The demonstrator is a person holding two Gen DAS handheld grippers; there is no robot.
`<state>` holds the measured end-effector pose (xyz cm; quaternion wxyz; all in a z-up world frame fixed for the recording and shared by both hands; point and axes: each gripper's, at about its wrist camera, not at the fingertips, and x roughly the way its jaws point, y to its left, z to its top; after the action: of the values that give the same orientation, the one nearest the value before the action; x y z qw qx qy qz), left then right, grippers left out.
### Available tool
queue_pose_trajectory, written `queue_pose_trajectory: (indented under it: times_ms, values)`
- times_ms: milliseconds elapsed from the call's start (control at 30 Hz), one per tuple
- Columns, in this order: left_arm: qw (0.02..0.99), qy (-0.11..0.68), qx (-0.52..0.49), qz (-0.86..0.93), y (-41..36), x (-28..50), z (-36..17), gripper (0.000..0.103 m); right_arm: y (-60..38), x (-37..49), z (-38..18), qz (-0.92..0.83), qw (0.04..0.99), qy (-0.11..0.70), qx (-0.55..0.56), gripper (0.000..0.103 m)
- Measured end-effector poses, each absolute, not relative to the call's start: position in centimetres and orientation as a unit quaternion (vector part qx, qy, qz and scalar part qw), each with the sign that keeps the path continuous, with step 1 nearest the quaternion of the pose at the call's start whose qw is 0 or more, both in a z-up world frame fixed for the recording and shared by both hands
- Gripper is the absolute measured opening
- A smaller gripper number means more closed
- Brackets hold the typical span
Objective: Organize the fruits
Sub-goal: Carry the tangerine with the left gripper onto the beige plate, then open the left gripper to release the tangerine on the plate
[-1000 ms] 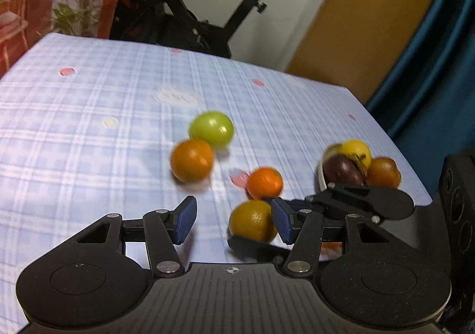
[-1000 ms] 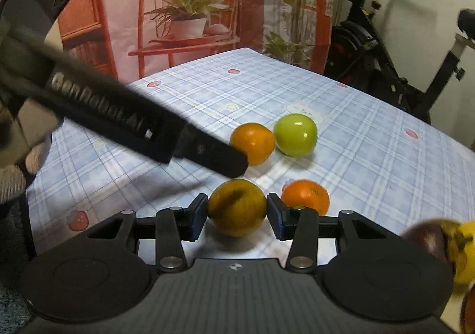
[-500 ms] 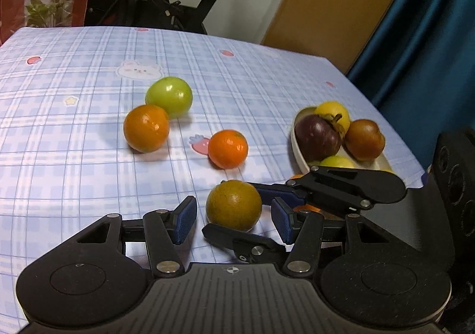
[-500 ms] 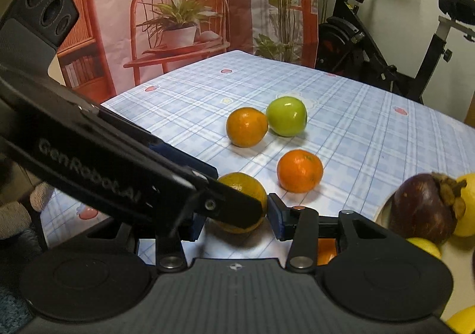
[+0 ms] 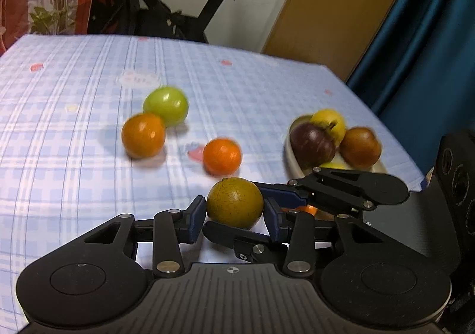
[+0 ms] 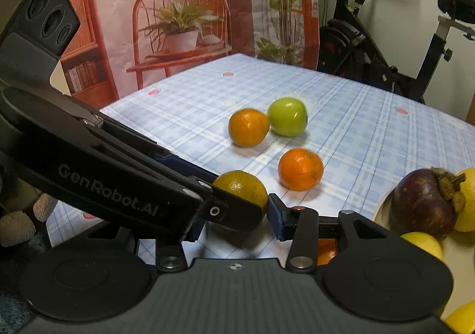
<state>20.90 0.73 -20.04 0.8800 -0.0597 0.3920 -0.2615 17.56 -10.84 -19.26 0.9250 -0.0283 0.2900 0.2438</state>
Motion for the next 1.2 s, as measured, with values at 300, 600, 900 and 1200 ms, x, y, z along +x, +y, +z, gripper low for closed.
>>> queue_pose_trajectory:
  times_ms: [300,600,900,1200]
  values:
    - [0.878,0.363,-0.048,-0.309,-3.5,21.0,-16.5,0.045,-14.8,15.6,-15.7,0.198,0.949,0.246,-0.006,0.046]
    - [0.854,0.366,0.018,-0.369,-12.2,21.2,-16.4,0.045,-21.8,12.9,-15.3,0.119,0.960,0.249,0.040,0.046]
    - [0.848,0.373,0.059,-0.372,-17.4,23.1,-17.5,0.045,-26.9,13.3,-16.1,0.065,0.960,0.250,0.108,0.046]
    - [0.847,0.383,0.070,-0.361,-18.3,24.1,-18.4,0.045,-27.4,14.6,-17.8,0.051,0.952,0.275,0.122,0.046]
